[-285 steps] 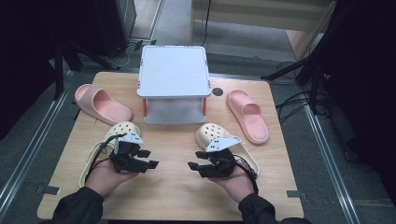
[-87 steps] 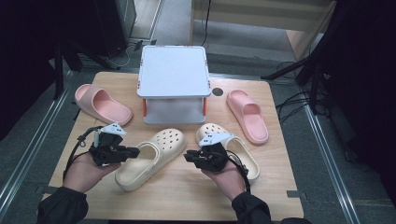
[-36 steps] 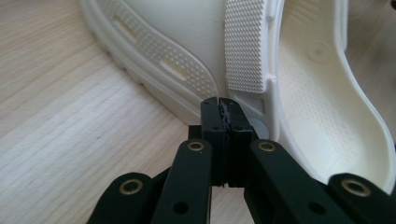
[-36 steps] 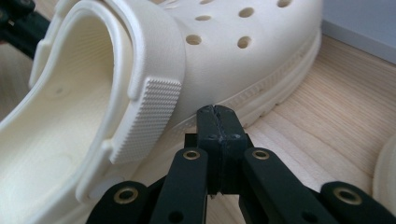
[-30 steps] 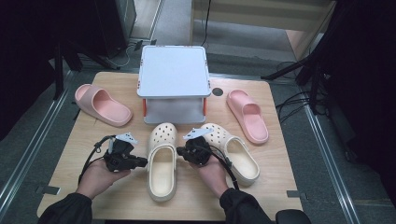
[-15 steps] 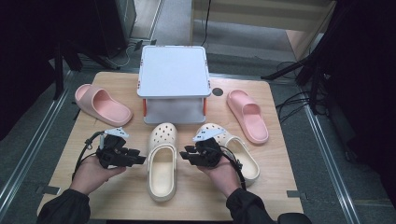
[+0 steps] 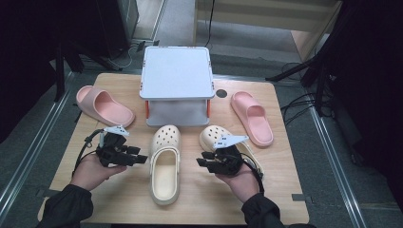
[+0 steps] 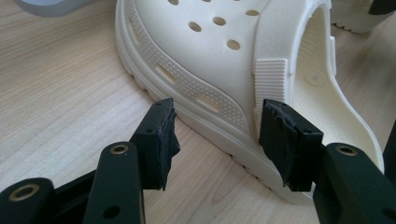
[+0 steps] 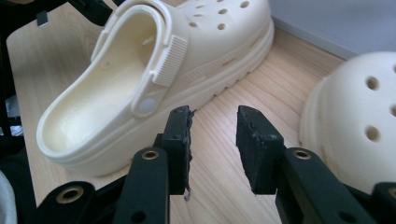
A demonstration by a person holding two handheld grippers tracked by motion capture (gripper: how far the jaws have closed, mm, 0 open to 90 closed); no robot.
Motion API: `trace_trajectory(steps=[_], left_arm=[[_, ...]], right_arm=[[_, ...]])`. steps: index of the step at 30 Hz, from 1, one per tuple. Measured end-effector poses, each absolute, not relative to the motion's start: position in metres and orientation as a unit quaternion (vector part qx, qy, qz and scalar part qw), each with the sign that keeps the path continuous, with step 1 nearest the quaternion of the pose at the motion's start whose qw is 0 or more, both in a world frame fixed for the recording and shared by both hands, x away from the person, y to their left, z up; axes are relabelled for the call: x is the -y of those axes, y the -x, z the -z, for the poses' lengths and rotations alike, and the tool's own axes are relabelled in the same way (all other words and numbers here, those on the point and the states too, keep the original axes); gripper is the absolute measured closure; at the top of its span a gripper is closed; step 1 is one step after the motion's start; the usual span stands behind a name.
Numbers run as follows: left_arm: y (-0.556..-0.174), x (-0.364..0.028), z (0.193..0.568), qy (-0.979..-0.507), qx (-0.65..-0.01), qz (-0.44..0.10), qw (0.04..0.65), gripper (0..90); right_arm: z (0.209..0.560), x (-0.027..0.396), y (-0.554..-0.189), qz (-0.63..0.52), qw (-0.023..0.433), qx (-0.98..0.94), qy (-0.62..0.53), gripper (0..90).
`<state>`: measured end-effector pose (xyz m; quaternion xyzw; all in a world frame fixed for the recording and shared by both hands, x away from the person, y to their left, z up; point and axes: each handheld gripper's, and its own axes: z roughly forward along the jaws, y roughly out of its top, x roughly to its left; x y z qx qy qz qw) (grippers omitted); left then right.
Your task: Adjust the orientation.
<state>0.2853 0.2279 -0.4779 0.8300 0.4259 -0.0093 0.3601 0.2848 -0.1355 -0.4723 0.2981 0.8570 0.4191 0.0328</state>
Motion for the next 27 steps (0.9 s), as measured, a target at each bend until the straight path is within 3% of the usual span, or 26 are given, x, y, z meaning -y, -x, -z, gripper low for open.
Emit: trace_trajectory(steps=[27], left_arm=[[-0.303,-0.230,0.476,-0.832,-0.420,0.016,0.362,43.4]], right_arm=[[0.465,0.208,-0.278,-0.415,0.058,-0.830,-0.367,63.3]])
